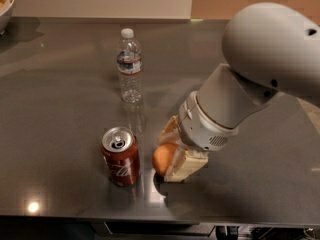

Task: Move orange near coke can

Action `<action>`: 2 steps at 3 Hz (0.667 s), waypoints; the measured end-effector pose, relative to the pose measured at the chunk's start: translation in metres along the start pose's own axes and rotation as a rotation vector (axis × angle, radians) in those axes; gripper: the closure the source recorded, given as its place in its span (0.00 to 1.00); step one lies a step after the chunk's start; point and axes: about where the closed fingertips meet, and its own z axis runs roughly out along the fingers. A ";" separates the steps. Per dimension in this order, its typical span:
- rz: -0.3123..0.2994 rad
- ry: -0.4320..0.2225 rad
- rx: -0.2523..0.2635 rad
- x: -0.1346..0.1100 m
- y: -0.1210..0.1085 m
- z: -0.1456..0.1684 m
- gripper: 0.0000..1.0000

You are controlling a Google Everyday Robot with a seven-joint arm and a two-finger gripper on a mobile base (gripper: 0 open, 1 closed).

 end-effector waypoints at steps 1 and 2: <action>-0.003 0.002 0.003 -0.001 0.001 -0.001 0.00; -0.003 0.002 0.003 -0.001 0.001 -0.001 0.00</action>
Offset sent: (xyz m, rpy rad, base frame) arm -0.0007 0.0005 0.0013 -0.0013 -0.0037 0.0007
